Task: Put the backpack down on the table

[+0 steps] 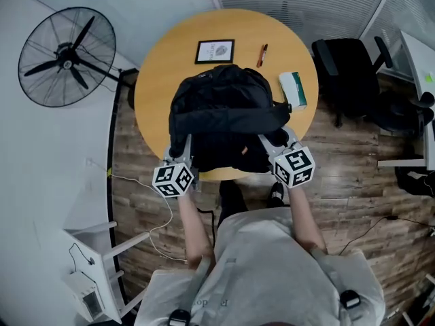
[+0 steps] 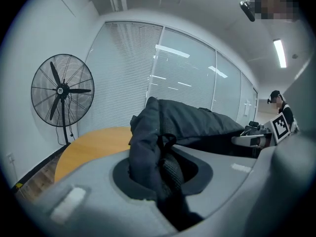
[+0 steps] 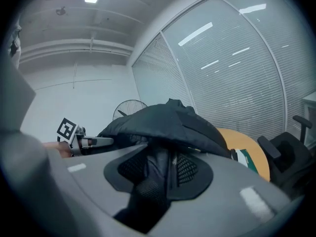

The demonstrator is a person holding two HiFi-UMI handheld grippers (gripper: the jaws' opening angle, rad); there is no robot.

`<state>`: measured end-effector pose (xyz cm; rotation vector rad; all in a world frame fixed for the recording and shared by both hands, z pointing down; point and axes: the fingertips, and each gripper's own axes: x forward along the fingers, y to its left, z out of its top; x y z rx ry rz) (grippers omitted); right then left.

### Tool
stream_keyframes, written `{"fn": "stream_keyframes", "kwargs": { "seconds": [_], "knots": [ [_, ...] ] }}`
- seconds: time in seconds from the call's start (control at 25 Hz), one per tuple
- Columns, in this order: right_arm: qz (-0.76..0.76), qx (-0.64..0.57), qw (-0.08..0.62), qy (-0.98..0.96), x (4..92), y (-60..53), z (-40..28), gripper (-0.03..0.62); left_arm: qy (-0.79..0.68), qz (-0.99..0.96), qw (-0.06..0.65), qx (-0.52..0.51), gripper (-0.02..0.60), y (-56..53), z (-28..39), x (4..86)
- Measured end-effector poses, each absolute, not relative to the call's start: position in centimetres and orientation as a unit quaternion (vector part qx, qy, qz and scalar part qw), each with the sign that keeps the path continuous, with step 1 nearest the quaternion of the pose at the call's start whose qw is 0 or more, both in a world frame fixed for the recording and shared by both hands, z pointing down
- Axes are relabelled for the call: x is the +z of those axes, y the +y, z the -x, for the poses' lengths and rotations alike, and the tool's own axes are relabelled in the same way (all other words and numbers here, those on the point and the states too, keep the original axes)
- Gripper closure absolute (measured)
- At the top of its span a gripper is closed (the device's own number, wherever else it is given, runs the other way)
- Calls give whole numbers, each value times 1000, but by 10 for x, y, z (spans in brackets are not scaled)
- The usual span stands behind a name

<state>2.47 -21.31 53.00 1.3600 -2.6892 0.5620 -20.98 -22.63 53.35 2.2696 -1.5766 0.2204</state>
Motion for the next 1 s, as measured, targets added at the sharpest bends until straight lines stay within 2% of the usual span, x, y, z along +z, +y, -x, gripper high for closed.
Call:
{"fn": "stream_keyframes", "kwargs": {
  "seconds": [0.28, 0.6, 1.0],
  "knots": [
    [-475, 205, 27, -855, 532, -241, 9, 467, -534, -820, 182, 93, 509, -273, 264, 531],
    [-500, 243, 32, -831, 555, -266, 24, 467, -498, -836, 210, 94, 508, -309, 311, 555],
    [-537, 272, 31, -798, 582, -264, 53, 467, -446, -856, 230, 127, 505, -344, 346, 593]
  ]
}}
